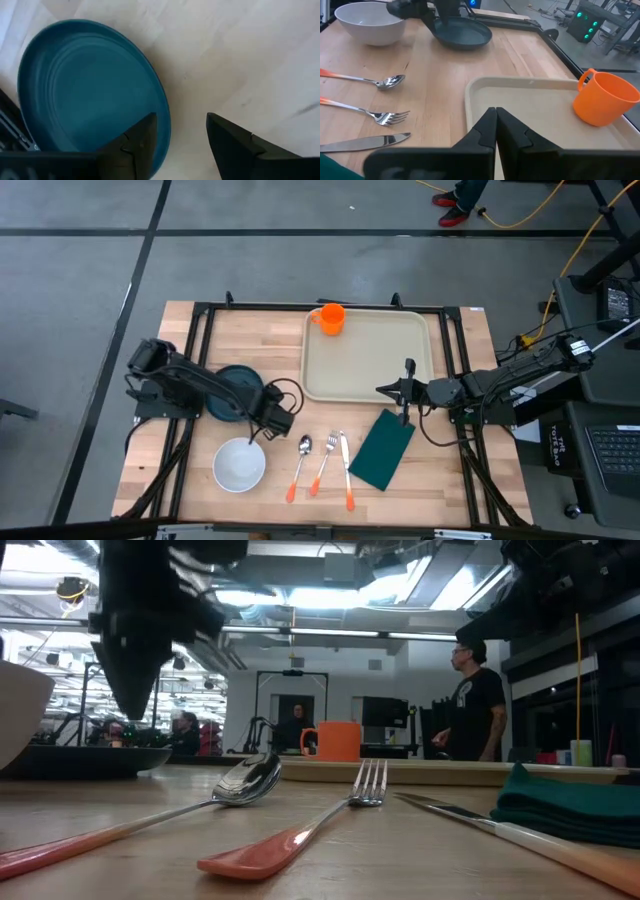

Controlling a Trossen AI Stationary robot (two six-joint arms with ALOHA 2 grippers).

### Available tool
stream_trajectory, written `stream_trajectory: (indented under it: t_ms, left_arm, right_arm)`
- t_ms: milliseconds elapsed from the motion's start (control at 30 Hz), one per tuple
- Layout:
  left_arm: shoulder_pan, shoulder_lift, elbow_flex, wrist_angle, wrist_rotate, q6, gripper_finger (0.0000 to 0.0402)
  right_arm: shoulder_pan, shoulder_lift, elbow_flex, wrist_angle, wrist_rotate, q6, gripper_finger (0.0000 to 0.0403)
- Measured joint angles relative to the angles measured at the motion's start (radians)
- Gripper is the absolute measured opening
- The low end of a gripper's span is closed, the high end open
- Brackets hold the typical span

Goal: Set up tray
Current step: Put the blue plate at the bottom of the orange cup on the serving tray

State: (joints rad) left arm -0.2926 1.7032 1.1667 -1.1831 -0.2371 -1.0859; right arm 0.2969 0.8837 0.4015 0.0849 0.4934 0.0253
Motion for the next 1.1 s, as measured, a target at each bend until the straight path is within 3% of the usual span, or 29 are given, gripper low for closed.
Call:
stream_trajectory:
  t_ms: [533,833,1100]
  left_arm:
    - [0.014,0.040,0.000,-0.046,0.003,0.128,0.0161]
    - [0.015,0.040,-0.003,-0.034,-0.014,0.127,0.0156]
    - [0.015,0.039,-0.091,0.012,-0.002,0.088,0.0156]
  right_arm:
    - [0.000,0.000,0.000,0.000,0.000,0.021,0.0012]
    - [0.000,0.000,0.000,0.000,0.000,0.021,0.0012]
    - [0.000,0.000,0.000,0.000,0.000,0.020,0.0012]
